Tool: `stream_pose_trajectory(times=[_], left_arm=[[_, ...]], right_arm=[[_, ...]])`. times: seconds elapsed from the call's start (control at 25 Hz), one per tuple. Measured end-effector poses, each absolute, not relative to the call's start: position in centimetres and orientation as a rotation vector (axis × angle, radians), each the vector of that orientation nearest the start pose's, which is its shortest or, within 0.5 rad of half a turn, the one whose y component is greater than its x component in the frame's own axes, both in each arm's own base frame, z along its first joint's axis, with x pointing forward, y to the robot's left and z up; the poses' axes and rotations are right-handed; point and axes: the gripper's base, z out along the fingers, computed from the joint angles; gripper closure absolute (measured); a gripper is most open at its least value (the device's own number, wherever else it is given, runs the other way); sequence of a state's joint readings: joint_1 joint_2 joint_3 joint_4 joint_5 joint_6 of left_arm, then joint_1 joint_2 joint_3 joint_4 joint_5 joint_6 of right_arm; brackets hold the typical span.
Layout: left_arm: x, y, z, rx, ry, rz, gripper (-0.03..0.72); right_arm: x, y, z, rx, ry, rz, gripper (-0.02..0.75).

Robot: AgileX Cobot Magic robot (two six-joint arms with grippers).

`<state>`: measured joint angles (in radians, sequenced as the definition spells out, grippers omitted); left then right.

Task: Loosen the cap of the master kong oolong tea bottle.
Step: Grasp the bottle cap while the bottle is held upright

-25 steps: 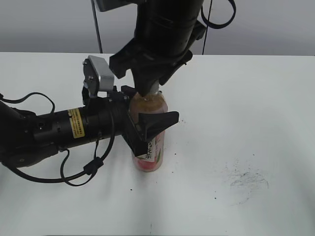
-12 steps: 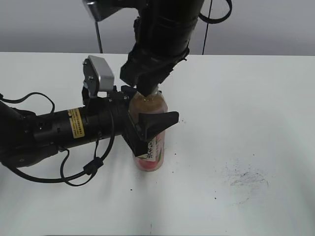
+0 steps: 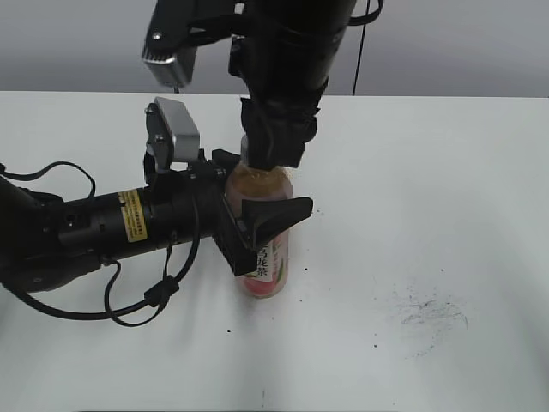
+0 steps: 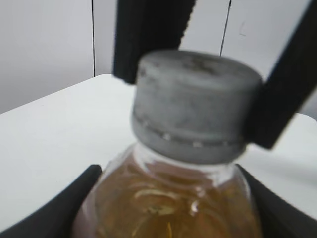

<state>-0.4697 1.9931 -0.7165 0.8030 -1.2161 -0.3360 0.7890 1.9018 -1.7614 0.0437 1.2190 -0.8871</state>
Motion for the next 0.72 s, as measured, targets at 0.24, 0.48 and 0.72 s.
stream_pose_trajectory(times=[0.24, 0.48, 0.72], left_arm=[[26.73, -20.50, 13.28, 0.957, 1.458, -0.958, 0.241], [26.71, -20.50, 13.27, 0.963, 1.454, -0.956, 0.241], [26.71, -20.50, 13.27, 0.965, 1.453, -0.954, 0.241]], right_arm=[[28.35, 29.07, 30.04, -2.390, 1.529, -0.029, 0.466], [28.36, 29.03, 30.09, -2.599, 1.146, -0.090, 0.466], [28.33, 29.09, 30.20, -2.791, 0.560, -0.179, 0.466]])
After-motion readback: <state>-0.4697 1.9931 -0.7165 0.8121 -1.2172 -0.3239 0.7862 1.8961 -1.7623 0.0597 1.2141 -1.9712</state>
